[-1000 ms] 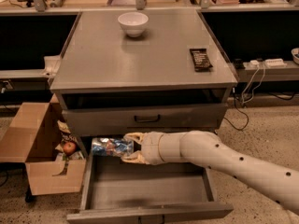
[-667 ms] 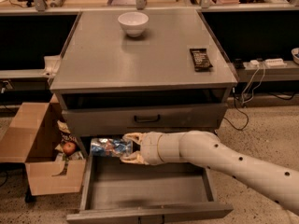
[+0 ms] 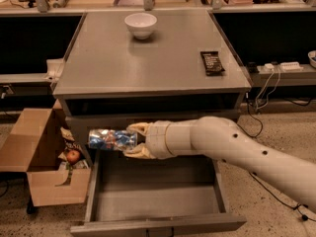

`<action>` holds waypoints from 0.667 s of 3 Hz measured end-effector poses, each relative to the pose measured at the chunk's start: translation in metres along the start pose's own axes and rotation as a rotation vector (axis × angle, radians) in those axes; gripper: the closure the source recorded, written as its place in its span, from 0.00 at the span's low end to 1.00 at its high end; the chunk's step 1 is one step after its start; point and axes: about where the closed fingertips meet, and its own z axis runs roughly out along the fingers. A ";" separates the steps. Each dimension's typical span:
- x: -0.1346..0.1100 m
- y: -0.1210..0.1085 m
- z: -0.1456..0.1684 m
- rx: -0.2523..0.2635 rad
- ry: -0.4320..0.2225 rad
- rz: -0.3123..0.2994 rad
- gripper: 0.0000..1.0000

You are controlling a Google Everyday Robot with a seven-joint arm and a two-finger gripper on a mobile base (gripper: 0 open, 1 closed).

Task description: Pick redbull can from middle drawer and place on counter

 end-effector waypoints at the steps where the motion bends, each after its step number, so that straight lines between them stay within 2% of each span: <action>1: -0.050 -0.036 -0.029 0.022 0.040 -0.023 1.00; 2: -0.072 -0.061 -0.049 0.027 0.068 -0.074 1.00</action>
Offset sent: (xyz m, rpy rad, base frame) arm 0.0290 -0.0100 0.1369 -0.1248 -0.1134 0.0047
